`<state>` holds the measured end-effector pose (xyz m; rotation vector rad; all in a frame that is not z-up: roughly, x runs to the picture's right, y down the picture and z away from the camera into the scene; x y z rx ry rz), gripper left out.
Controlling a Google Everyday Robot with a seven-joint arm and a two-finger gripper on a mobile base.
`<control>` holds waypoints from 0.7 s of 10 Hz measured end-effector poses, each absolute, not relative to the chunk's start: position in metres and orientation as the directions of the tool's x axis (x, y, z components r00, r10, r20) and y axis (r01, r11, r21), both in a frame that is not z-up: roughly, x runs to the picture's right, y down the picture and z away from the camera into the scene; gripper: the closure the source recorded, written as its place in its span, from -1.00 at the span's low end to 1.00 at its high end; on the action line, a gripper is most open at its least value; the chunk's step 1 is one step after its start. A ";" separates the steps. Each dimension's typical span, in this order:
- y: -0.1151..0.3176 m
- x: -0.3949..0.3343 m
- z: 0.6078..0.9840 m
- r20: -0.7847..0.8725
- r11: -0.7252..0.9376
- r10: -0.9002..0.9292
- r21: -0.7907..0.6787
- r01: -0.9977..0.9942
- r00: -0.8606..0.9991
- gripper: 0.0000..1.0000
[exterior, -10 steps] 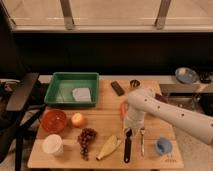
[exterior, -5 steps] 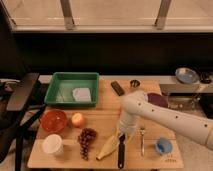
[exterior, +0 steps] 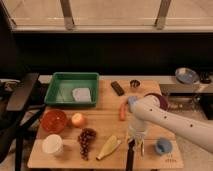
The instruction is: Wipe table surface with brush
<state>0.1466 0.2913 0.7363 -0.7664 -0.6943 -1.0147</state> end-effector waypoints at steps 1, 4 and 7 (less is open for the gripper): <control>0.287 0.152 0.740 0.794 0.325 -0.474 -0.244 0.914 0.381 1.00; 0.257 0.164 0.764 0.771 0.337 -0.488 -0.266 0.903 0.409 1.00; 0.246 0.146 0.771 0.765 0.324 -0.520 -0.234 0.917 0.379 1.00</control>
